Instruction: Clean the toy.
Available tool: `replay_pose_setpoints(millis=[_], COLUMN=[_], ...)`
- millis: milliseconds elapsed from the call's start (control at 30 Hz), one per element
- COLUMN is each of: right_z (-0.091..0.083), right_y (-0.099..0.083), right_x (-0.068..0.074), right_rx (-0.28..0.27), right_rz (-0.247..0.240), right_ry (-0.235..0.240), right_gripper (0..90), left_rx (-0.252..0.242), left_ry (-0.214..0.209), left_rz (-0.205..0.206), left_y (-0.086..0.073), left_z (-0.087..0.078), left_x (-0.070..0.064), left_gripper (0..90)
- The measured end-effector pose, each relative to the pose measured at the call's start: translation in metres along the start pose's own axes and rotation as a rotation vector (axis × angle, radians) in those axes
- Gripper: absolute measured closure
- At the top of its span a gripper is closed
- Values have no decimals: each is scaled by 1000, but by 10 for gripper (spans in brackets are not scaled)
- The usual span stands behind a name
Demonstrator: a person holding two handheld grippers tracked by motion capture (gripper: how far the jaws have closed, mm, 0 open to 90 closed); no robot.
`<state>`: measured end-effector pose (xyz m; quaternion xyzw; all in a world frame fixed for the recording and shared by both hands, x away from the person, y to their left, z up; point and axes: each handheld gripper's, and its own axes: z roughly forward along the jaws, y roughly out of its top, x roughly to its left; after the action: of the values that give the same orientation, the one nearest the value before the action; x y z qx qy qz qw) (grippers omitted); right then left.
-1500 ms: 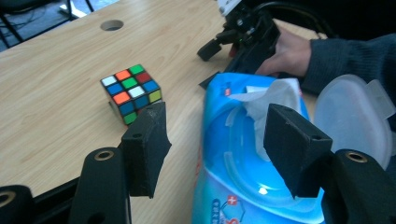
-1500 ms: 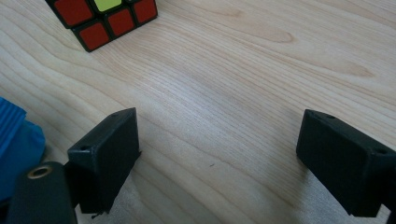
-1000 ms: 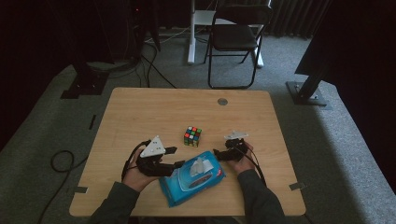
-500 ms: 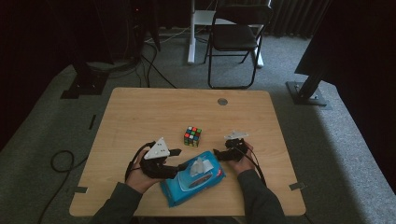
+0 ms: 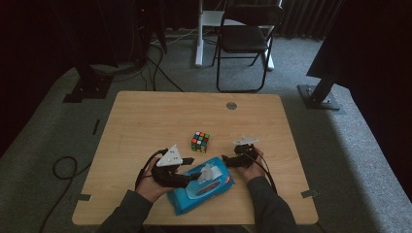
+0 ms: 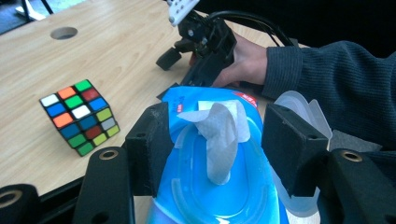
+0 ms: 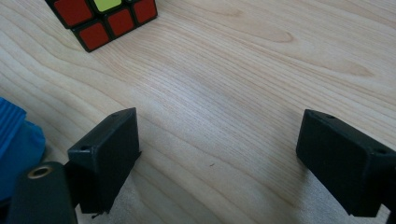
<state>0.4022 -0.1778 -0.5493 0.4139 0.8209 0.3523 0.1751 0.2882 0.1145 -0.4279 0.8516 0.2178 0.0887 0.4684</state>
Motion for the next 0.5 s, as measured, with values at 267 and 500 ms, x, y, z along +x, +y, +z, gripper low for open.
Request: replay_pose_setpoints(millis=[267, 500], right_z=[0, 0], right_y=[0, 0], right_x=[0, 0], right_rx=[0, 0], right_rz=[0, 0], right_ry=[0, 0], right_gripper=[130, 130], left_rx=[23, 55], left_ry=[-38, -58], left_rz=[-17, -32], left_y=[-3, -5], left_z=[14, 24], left_x=[0, -1], left_gripper=[494, 548])
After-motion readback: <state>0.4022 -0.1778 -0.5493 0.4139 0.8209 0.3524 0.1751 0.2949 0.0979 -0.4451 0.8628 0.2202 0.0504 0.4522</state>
